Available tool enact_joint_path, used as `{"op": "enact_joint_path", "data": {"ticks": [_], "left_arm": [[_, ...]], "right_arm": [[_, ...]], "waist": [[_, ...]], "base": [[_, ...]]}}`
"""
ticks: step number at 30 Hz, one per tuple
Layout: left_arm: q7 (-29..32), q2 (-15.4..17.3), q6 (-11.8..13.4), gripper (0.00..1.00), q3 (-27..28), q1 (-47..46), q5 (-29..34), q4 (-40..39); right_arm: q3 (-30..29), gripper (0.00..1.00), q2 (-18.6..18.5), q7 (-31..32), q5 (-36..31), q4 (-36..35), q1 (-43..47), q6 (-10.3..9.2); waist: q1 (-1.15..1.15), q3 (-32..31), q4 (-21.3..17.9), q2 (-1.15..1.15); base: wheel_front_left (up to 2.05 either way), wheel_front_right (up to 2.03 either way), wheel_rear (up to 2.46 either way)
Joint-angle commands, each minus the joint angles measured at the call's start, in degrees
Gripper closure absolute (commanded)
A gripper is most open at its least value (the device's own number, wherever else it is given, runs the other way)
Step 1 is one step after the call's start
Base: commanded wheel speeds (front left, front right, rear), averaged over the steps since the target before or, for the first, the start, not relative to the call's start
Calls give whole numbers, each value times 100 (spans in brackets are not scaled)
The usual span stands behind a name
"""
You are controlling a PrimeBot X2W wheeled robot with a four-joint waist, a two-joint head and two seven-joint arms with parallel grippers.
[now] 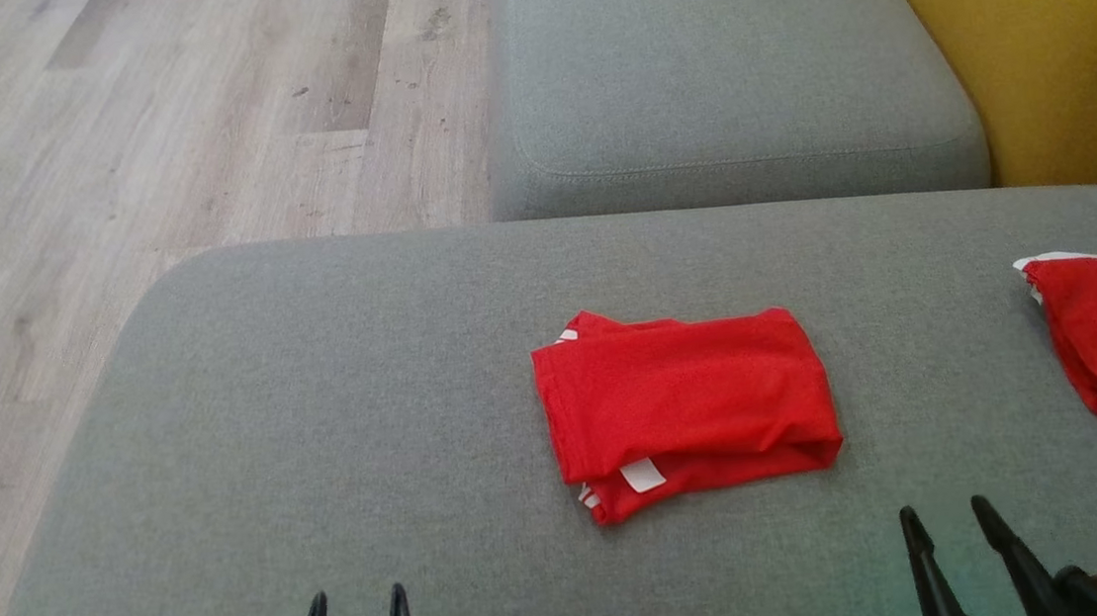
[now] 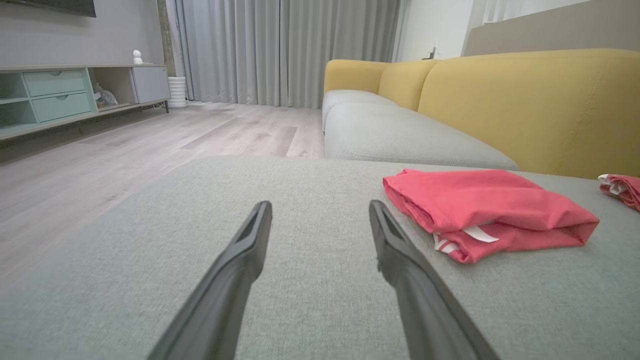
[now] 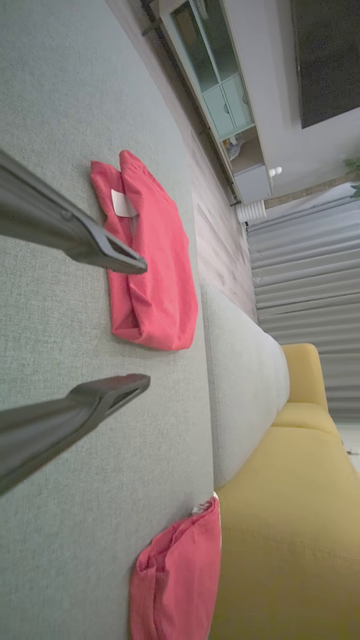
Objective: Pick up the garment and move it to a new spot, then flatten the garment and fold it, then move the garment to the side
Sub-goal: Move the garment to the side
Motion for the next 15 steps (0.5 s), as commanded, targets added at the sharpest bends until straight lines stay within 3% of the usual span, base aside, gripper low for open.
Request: {"op": "enact_joint_path", "data": {"ticks": [1, 15], "left_arm": [[-47, 14, -34, 0, 246, -220, 61, -141], [-47, -1, -144, 0, 372, -197, 208, -96]], "right_arm": [[42, 0, -51, -76, -90, -234, -150, 39], [-166, 0, 216, -78, -355, -346, -72, 39]], "waist": [[1, -10, -4, 0], [1, -49, -128, 0]], "base": [[0, 0, 0], [0, 0, 0]]}}
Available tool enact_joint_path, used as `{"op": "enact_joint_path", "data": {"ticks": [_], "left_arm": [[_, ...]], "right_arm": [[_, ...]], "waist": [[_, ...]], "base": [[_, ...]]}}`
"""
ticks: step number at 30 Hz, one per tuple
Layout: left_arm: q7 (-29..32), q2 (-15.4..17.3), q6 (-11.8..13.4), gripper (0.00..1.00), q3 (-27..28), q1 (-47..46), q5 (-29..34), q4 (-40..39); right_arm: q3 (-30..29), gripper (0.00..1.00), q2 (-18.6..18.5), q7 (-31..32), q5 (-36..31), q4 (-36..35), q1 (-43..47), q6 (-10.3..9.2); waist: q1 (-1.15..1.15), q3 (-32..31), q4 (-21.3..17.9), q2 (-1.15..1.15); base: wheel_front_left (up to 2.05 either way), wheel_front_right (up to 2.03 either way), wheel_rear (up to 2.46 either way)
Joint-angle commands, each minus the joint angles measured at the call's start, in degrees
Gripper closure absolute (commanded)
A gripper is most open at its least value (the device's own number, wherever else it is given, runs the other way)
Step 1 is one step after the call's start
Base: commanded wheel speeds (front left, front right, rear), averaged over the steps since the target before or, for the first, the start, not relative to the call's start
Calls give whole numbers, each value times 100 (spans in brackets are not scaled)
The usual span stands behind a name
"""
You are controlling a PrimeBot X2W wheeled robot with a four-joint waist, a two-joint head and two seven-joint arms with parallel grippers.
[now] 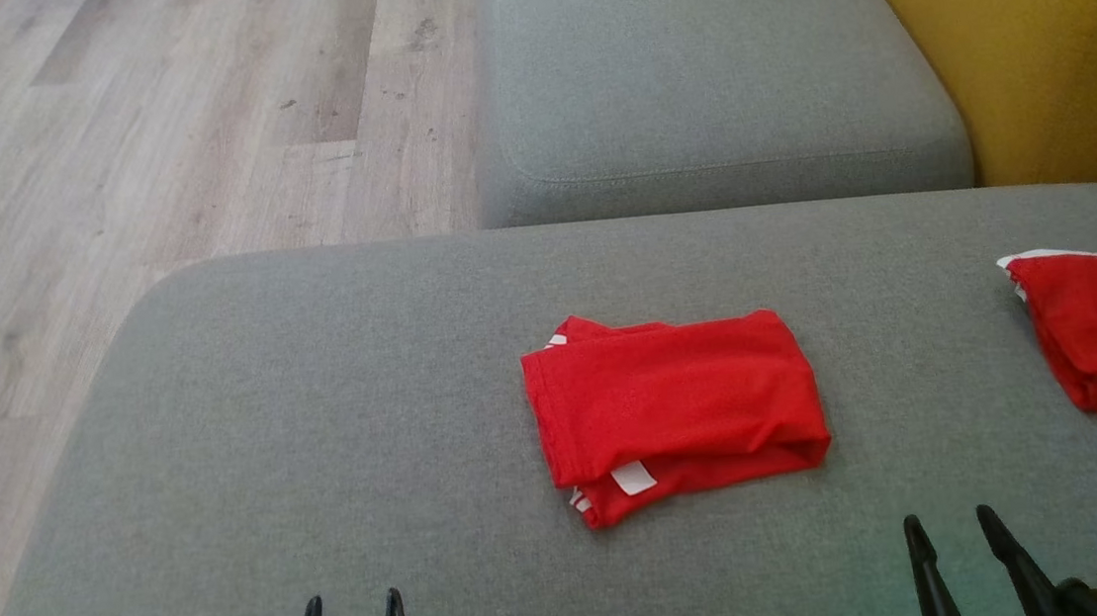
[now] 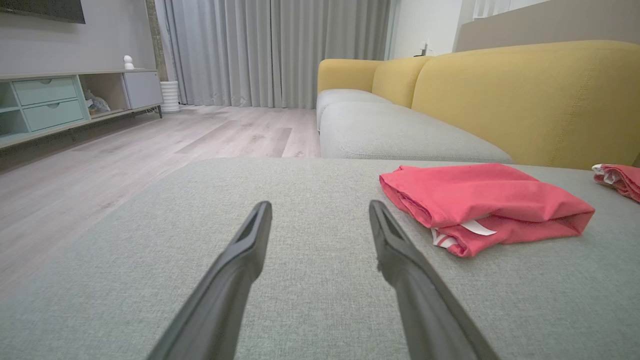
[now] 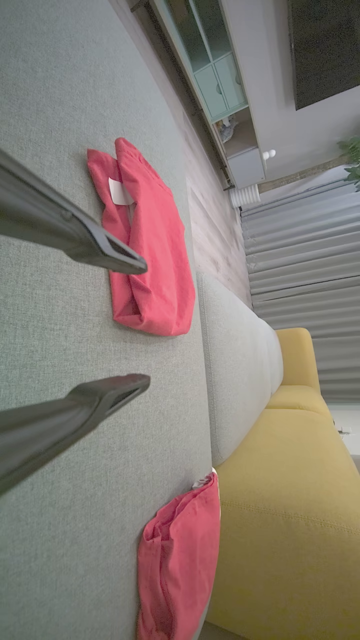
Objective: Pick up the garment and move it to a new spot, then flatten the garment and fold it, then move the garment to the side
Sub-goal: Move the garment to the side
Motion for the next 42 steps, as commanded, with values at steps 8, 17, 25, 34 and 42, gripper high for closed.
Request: {"op": "enact_joint_path", "data": {"ticks": [8, 17, 25, 34, 42], "left_arm": [[-47, -41, -4, 0, 327, -344, 121, -143], [-47, -92, -162, 0, 198, -700, 277, -408], [-47, -198, -225, 0, -6, -1198, 446, -523], [-47, -280, -188, 0, -34, -1465, 456, -417], [-47, -276, -178, 0, 99, -1441, 503, -522]], "right_arm": [[162, 0, -95, -78, -60, -137, -487, 39], [318, 0, -366, 222, 903, 738, -1821, 39], [511, 0, -707, 1707, 1574, 2048, -3643, 39], [972, 100, -653, 1935, 2015, 3361, -4590, 39], [1429, 100, -1345, 1714, 2061, 3229, -5149, 39]], "waist": [[0, 275, -97, 0], [0, 1003, 63, 0], [0, 1771, 335, 0], [0, 1928, 482, 0], [0, 1989, -191, 0]], "base": [[0, 0, 0], [0, 0, 0], [0, 0, 0], [0, 0, 0], [0, 0, 0]]}}
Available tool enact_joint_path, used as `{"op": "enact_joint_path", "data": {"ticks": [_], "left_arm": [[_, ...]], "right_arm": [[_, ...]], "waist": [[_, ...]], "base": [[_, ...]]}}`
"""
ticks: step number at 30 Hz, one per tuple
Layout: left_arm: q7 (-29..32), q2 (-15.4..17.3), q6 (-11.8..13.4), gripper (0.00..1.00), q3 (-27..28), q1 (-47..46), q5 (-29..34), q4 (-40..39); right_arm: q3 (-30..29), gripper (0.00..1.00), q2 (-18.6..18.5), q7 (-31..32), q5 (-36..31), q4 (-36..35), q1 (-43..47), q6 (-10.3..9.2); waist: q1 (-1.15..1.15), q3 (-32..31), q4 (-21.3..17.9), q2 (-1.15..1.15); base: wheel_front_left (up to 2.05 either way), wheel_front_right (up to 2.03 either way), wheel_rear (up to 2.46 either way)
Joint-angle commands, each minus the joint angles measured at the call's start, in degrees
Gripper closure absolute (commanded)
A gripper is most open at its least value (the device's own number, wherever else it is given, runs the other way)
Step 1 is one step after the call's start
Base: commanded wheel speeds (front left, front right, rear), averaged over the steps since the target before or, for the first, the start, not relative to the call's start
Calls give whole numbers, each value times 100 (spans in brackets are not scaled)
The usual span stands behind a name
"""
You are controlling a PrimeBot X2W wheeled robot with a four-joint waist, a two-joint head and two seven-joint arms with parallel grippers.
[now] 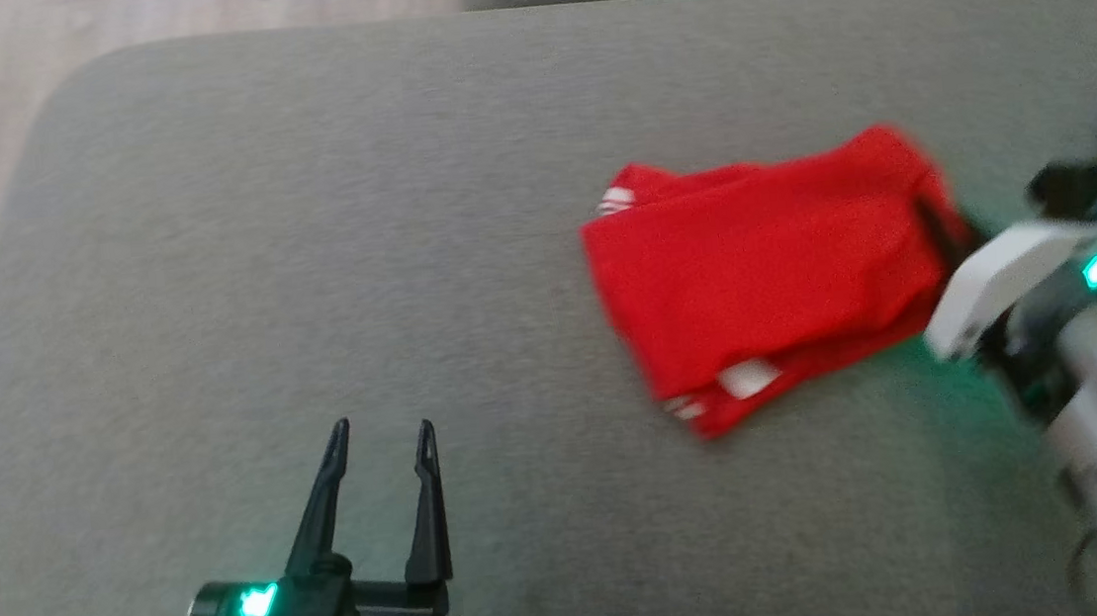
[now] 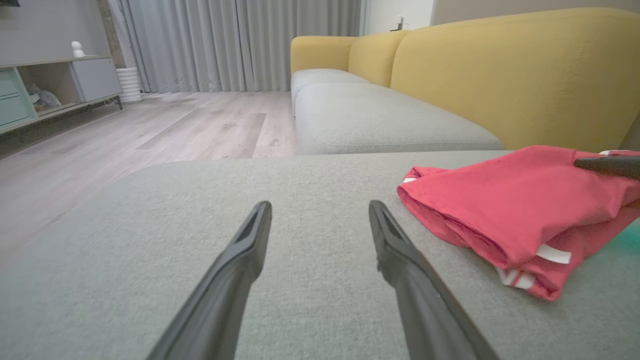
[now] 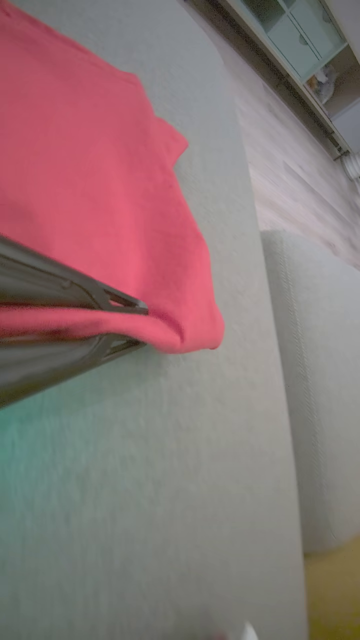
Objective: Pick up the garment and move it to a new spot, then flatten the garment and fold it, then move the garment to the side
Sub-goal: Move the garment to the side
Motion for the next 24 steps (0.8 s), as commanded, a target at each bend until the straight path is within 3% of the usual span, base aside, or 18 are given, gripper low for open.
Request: {"op": "enact_joint_path", "data": {"ticks": [1, 11, 12, 13, 18, 24], "left_arm": [[-47, -41, 14, 0, 249, -186, 55, -235], [-47, -36, -84, 0, 273, -510, 169, -290], [-47, -37, -89, 0, 274, -530, 174, -278], [-47, -40, -91, 0, 279, -547, 174, -264], [-47, -68, -51, 0, 351, -572, 64, -234], [-47, -108, 24, 0, 405, -469, -197, -80]], "right_arm": [[105, 100, -297, -12, 55, -246, -378, 37], [-147, 100, -2192, 224, -95, -445, -1081, 37], [-233, 29, -2327, 232, -98, -409, -1103, 37], [-305, 0, -2425, 214, -114, -411, -1135, 37], [-380, 0, -2478, -93, -349, -600, -1106, 37], [-300, 0, -1689, -819, -671, -905, -355, 37]], "waist": [[0, 120, -313, 0], [0, 577, -853, 0], [0, 588, -867, 0], [0, 589, -878, 0], [0, 414, -869, 0], [0, -295, -700, 0]], "base": [[0, 0, 0], [0, 0, 0], [0, 0, 0], [0, 0, 0], [0, 0, 0], [0, 0, 0]]}}
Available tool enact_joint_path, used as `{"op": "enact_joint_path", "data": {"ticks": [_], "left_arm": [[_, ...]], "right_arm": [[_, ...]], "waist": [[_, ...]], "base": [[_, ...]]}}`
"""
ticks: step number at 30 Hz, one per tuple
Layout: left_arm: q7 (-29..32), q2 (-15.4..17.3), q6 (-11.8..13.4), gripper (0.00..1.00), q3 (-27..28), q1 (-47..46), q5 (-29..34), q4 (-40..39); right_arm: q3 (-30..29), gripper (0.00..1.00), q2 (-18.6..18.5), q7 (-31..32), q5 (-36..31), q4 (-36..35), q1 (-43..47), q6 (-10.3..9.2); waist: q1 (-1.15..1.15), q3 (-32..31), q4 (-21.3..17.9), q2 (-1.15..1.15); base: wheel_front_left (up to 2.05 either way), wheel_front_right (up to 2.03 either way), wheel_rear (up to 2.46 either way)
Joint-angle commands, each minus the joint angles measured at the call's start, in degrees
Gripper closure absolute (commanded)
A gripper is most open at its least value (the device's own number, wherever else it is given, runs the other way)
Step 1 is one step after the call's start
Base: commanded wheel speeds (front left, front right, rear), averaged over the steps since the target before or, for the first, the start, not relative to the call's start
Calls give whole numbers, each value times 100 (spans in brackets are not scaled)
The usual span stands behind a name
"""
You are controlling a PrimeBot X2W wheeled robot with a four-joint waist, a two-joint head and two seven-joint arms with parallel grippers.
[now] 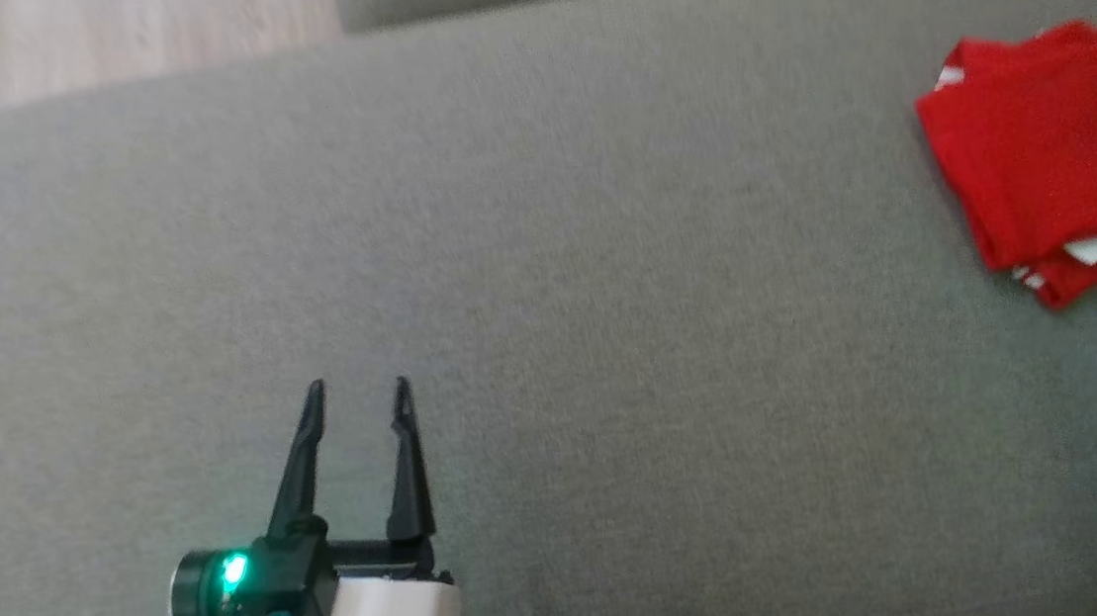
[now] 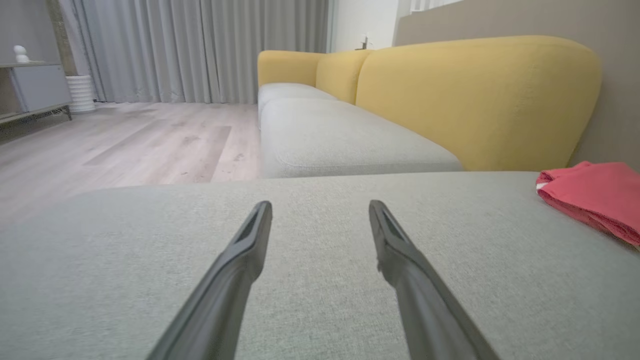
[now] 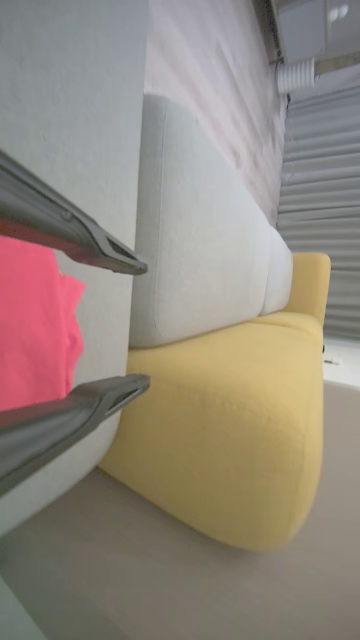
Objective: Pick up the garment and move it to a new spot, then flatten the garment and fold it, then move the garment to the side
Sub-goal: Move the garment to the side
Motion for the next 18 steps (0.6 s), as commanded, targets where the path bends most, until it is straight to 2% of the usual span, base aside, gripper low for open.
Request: {"op": "enact_joint_path", "data": {"ticks": [1, 5, 10, 15, 18], "left_arm": [[-47, -39, 134, 0, 270, -62, -29, -133], [-47, -51, 381, 0, 264, 124, -14, -45], [-47, -57, 393, 0, 217, 337, -242, 262], [-47, -59, 347, 0, 349, 561, -381, 383], [-47, -59, 319, 0, 458, 685, -380, 399]], "right_arm": [[116, 0, 201, -129, -35, -177, 484, 39], [227, 0, 892, -586, 3, -338, 1400, 39], [338, 0, 1668, -1045, -48, -701, 2384, 39], [-282, 0, 2526, -1071, -416, -1651, 3443, 39], [-311, 0, 2736, -1072, -836, -2113, 4005, 39]], "waist": [[0, -511, 166, 0], [0, -1106, 365, 0], [0, -1610, 480, 0], [0, -1975, 480, 0], [0, -2109, 452, 0]], "base": [[0, 0, 0], [0, 0, 0], [0, 0, 0], [0, 0, 0], [0, 0, 0]]}}
